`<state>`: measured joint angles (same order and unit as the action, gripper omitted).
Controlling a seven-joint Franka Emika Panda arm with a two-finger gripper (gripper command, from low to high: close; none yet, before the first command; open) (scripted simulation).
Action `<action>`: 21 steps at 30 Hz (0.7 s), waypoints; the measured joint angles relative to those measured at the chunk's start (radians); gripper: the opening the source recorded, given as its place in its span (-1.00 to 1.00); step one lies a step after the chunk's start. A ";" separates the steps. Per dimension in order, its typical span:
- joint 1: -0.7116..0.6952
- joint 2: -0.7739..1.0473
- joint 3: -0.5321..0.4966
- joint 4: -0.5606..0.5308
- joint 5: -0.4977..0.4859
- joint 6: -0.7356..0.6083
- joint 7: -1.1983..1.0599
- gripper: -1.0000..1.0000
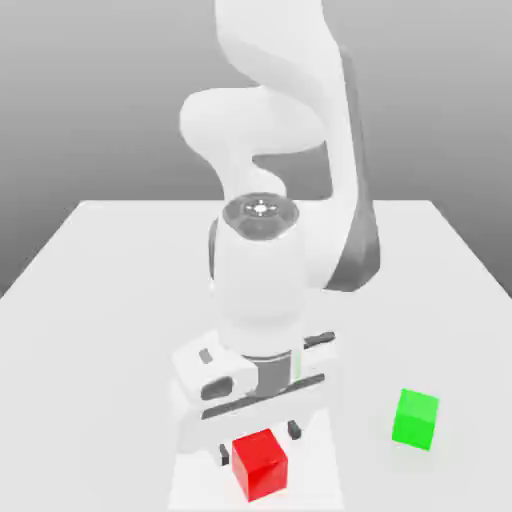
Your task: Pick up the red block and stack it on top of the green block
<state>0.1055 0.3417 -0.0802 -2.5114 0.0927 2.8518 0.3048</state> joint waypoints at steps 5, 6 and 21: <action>-0.004 0.017 0.004 0.002 0.002 0.013 -0.001 -1.00; -0.002 0.007 0.002 0.001 0.000 0.005 0.000 -1.00; 0.330 -0.315 0.192 -0.117 -0.094 -0.198 -0.064 -1.00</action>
<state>0.4354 0.0266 0.1118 -2.6282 -0.0016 2.6534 0.2404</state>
